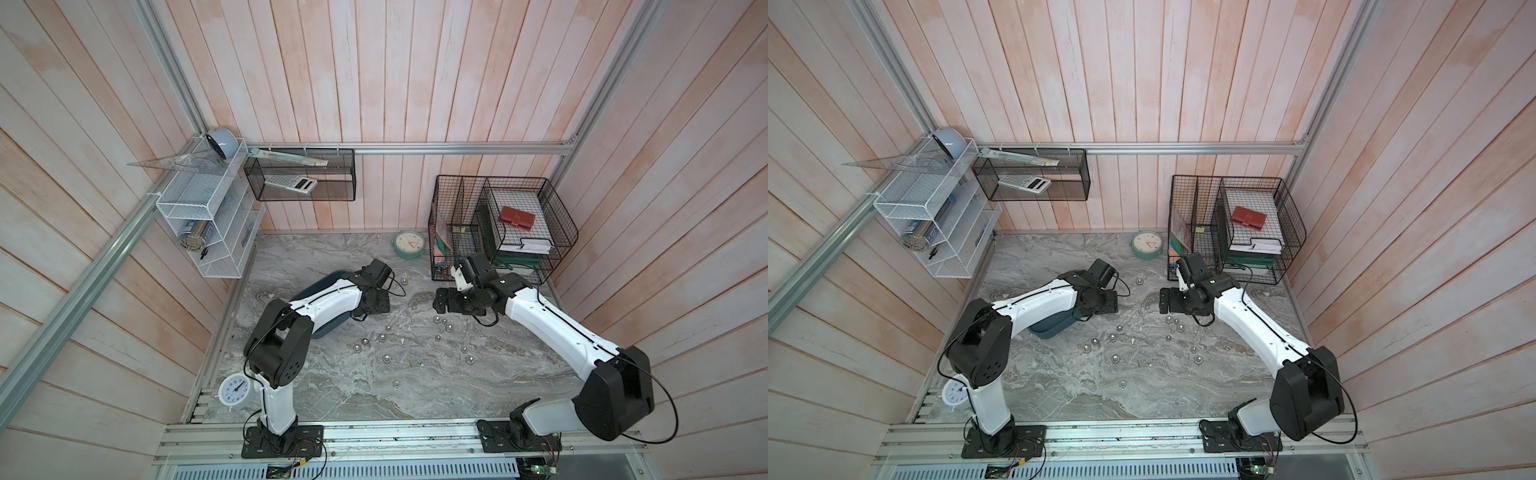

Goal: Put the nuts on the desktop into the storage box
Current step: Pick up the nut from the center of the board.

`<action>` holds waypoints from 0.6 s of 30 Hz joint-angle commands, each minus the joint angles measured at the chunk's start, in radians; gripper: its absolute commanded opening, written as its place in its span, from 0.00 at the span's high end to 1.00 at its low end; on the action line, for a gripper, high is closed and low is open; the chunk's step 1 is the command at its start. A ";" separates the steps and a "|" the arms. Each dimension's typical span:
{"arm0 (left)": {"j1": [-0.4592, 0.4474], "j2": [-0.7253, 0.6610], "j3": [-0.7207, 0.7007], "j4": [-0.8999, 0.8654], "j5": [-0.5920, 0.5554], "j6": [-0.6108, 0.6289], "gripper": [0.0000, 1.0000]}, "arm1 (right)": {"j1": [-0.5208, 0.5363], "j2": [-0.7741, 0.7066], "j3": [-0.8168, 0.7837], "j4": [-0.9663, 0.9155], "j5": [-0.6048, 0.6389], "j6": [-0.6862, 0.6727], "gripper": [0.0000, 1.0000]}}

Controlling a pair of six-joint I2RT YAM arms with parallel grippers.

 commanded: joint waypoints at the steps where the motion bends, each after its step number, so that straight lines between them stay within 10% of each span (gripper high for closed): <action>1: 0.001 0.041 0.050 -0.042 -0.041 0.028 0.33 | 0.006 -0.017 -0.019 -0.003 -0.018 0.001 0.02; 18: 0.000 0.163 0.130 -0.045 -0.027 0.051 0.42 | 0.006 -0.046 -0.042 0.002 -0.038 -0.001 0.02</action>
